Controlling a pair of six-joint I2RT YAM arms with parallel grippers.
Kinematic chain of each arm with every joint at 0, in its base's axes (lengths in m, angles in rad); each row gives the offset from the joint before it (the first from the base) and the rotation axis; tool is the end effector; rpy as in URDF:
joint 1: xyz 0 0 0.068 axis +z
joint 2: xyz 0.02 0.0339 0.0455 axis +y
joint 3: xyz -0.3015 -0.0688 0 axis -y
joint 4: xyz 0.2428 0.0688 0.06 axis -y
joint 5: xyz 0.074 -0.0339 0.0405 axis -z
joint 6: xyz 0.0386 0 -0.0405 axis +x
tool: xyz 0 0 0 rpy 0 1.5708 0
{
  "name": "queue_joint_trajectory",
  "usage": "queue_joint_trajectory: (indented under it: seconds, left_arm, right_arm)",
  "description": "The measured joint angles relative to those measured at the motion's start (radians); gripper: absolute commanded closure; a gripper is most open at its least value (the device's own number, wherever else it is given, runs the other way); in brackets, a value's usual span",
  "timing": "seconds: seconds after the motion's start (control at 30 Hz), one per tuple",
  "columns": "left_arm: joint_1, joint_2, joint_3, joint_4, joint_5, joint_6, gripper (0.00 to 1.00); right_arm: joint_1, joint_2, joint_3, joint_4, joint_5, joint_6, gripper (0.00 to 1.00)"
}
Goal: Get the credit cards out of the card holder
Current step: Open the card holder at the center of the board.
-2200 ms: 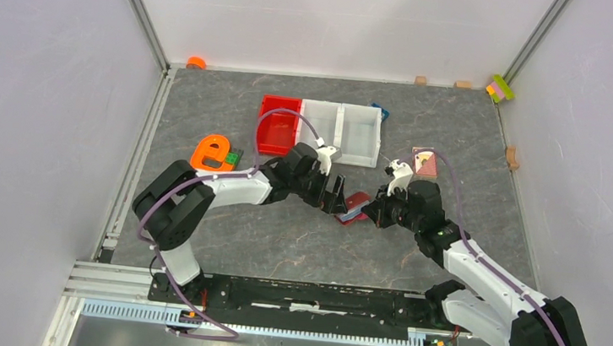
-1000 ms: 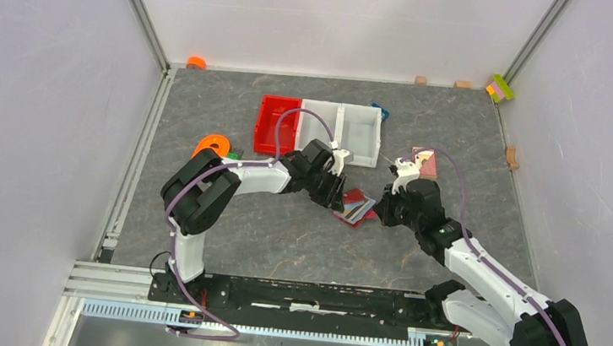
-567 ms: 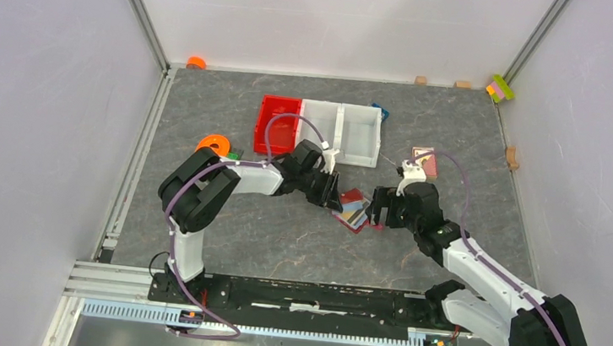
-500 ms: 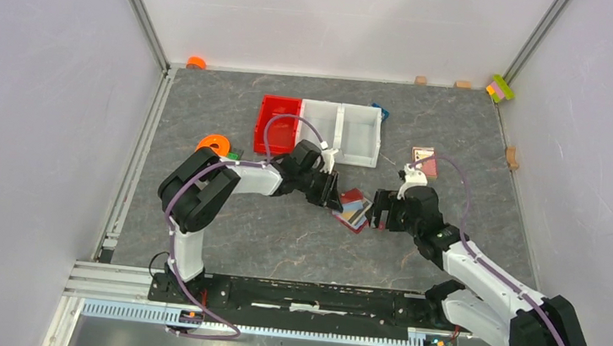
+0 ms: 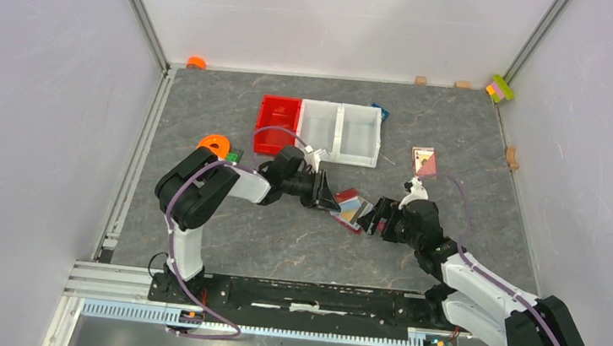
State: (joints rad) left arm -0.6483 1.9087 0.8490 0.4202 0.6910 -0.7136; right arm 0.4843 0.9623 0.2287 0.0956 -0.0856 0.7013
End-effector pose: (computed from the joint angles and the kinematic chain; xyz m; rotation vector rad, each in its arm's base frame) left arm 0.2835 -0.2456 0.1536 0.3603 2.4451 -1.4495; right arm 0.1387 0.0767 0.1759 0.2006 2.3019 0.7318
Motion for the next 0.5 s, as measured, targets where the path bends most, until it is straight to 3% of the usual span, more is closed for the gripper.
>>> queue_joint_trajectory:
  seconds: [0.3, 0.5]
  left_arm:
    - [0.025, 0.0, -0.054, 0.288, 0.092, -0.216, 0.84]
    - [0.025, 0.0, -0.054, 0.336, 0.105, -0.247, 0.84]
  right_arm:
    - [0.0, 0.002, -0.08, 0.165, -0.091, 0.198, 0.14]
    - [0.0, 0.001, -0.129, 0.249, -0.098, 0.324, 0.18]
